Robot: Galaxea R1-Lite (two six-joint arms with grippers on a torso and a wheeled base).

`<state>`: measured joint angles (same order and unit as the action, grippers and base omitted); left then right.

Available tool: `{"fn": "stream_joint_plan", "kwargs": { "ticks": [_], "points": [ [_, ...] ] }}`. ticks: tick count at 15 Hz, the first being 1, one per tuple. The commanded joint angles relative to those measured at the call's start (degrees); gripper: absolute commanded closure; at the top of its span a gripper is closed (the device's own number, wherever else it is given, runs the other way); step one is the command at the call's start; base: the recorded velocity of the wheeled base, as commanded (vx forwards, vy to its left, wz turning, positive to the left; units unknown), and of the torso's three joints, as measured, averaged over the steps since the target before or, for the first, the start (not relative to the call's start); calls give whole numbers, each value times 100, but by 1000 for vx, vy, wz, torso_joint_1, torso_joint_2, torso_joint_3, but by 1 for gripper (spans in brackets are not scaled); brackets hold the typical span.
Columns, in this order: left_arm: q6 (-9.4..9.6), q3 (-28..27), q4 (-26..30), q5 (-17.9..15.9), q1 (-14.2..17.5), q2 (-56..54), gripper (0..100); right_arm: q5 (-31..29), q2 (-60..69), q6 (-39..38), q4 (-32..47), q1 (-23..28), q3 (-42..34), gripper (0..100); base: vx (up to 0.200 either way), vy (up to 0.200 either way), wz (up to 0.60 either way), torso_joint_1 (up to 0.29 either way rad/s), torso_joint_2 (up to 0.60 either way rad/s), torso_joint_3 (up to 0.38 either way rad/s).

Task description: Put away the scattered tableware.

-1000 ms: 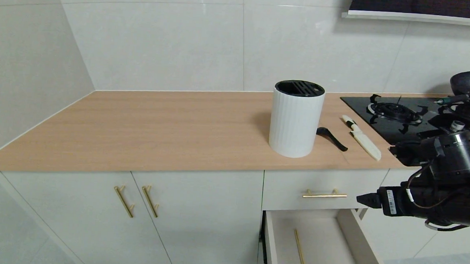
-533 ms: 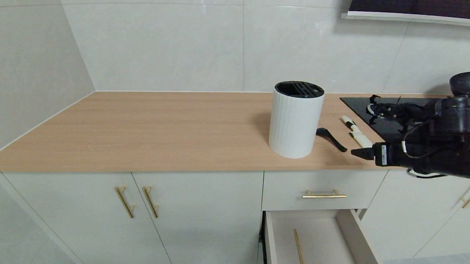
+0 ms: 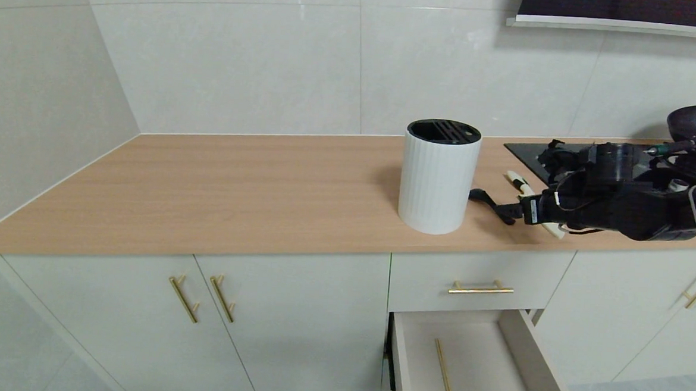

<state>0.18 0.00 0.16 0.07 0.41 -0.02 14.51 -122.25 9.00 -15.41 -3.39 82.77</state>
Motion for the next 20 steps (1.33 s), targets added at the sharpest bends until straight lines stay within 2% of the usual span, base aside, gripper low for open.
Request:
{"fn": "stream_joint_plan", "kwargs": {
  "ticks": [1, 9, 11, 13, 17, 20],
  "points": [
    [-1, 0, 2, 1, 2, 2, 0, 43, -282, 6, -68, -30, 55, 0, 0, 0, 0, 0, 0, 0],
    [-1, 0, 2, 1, 2, 2, 0, 17, -836, -232, -788, -127, 301, 0, 0, 0, 0, 0, 0, 0],
    [-1, 0, 2, 1, 2, 2, 0, 8, -1003, -311, -806, -127, 494, 0, 0, 0, 0, 0, 0, 0],
    [-1, 0, 2, 1, 2, 2, 0, 8, -1249, -733, -823, -127, 828, 0, 0, 0, 0, 0, 0, 0],
    [-1, 0, 2, 1, 2, 2, 0, -18, -1302, -724, -823, -109, 846, 0, 0, 0, 0, 0, 0, 0],
    [-1, 0, 2, 1, 2, 2, 0, -282, -1477, -706, -894, -118, 969, 0, 0, 0, 0, 0, 0, 0]
  ]
}}
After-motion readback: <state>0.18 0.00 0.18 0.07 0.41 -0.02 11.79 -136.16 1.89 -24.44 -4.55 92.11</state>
